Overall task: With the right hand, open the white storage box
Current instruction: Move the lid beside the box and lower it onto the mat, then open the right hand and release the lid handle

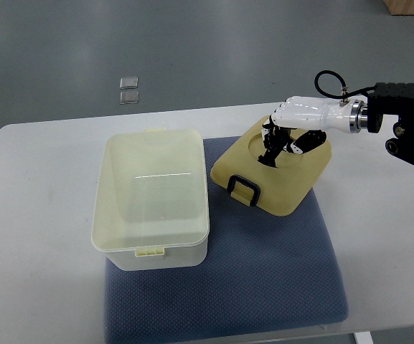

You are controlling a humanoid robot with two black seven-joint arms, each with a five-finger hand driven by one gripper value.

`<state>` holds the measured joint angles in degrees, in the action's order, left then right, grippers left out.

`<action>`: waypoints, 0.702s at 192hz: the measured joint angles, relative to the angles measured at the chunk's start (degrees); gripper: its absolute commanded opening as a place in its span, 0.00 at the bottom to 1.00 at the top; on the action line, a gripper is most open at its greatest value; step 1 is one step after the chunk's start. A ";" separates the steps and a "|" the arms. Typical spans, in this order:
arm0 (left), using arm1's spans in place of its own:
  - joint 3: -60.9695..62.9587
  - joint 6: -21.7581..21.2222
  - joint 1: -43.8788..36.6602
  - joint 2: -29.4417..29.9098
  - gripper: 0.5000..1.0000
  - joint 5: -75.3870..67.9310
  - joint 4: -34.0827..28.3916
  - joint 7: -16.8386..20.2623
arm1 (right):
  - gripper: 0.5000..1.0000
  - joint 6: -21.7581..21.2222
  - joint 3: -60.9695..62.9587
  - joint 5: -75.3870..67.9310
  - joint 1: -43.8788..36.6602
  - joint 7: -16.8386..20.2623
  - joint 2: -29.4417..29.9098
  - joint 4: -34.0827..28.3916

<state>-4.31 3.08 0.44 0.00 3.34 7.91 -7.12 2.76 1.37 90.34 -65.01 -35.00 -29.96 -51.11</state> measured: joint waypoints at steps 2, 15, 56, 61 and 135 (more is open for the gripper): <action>0.00 0.00 0.00 0.00 1.00 0.00 0.00 0.00 | 0.00 0.08 0.00 0.00 0.12 0.00 0.04 -0.02; 0.00 0.00 -0.01 0.00 1.00 0.00 0.00 0.00 | 0.00 0.44 0.00 -0.02 0.84 0.00 0.33 -0.17; 0.00 0.00 -0.01 0.00 1.00 0.00 0.00 0.00 | 0.64 0.89 0.11 -0.16 2.45 0.00 1.96 -0.23; 0.00 0.00 -0.01 0.00 1.00 0.00 0.00 0.00 | 0.73 1.05 0.27 -0.27 2.62 0.00 2.02 -0.24; 0.00 0.00 -0.01 0.00 1.00 0.00 0.00 0.00 | 0.81 1.88 0.87 -2.03 3.12 0.00 2.28 -0.28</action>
<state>-4.31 3.08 0.44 0.00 3.34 7.91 -7.12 4.65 2.24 88.31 -61.89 -35.00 -27.68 -51.38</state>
